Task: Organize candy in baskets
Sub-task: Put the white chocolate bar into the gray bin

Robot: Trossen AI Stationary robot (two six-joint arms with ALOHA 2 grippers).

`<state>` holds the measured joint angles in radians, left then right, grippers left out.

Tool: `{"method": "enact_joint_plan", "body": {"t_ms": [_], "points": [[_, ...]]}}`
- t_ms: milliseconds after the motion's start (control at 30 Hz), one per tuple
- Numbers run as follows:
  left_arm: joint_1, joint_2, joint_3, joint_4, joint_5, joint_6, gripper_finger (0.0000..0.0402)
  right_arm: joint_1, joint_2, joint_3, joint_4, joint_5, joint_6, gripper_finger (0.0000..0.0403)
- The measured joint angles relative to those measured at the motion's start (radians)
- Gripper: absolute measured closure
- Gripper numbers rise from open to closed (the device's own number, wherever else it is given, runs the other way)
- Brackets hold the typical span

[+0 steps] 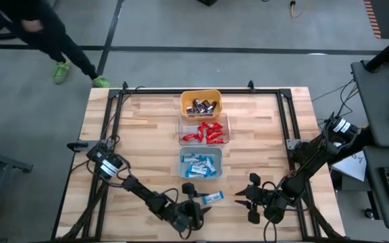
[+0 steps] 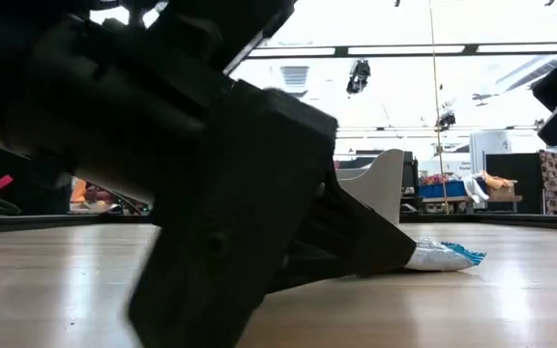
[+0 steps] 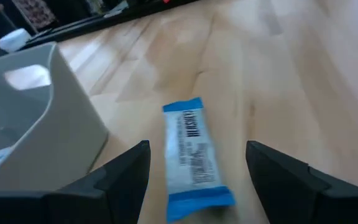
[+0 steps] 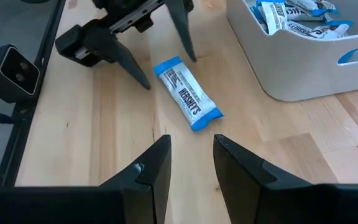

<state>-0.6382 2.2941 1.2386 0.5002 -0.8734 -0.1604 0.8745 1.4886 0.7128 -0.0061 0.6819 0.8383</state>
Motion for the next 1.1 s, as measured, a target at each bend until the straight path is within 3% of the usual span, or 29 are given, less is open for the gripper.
{"method": "enact_joint_plan", "body": {"t_ms": [333,767,1100], "points": [[0.048,-0.002,-0.020,0.003,0.153,-0.034,0.0201,-0.005,-0.002,0.000,0.014,0.016,-0.001,0.0291],[0.047,-0.002,-0.022,-0.004,0.143,-0.035,0.0351,-0.005,-0.001,0.000,0.043,0.028,-0.002,0.0291],[0.034,-0.034,-0.028,-0.004,0.155,0.029,0.0367,-0.005,0.000,0.000,0.046,0.028,-0.013,0.0291]]}}
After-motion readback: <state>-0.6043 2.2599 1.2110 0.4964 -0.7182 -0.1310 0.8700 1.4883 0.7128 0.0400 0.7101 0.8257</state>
